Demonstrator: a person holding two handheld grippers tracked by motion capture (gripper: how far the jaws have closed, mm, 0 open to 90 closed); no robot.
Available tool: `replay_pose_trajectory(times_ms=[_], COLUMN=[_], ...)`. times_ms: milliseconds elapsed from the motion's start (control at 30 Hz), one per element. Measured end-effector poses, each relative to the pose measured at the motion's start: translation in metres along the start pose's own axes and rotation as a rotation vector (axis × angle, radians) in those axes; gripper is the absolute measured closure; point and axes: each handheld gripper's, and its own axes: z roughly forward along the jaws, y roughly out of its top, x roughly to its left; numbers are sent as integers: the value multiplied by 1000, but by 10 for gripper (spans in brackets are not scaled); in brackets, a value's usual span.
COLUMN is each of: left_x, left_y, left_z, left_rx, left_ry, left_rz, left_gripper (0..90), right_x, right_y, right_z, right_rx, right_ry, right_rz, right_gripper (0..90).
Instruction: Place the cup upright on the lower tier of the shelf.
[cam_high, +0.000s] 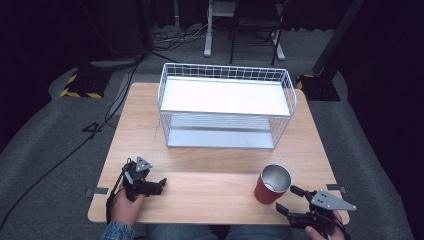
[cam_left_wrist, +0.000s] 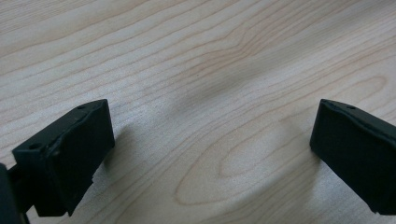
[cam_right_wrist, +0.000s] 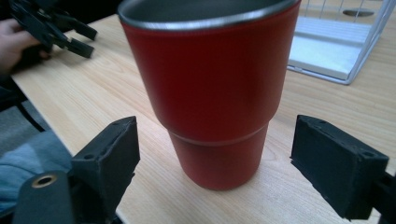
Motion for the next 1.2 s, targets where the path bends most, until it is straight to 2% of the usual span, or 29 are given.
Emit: replay_pose_trajectory(times_ms=[100, 200, 500, 1200], left_x=[0, 0, 0, 0], left_y=[0, 0, 0, 0], left_z=[0, 0, 0, 0], left_rx=[0, 0, 0, 0], left_ry=[0, 0, 0, -3], left_rz=[0, 0, 0, 0], left_gripper=[0, 0, 0, 1], right_x=[1, 1, 0, 1], right_y=[-2, -4, -5, -3], right_z=[9, 19, 37, 63], right_rx=[8, 20, 32, 64], right_ry=[2, 2, -9, -35], right_rz=[-1, -23, -23, -12], right_gripper=[158, 157, 156, 144])
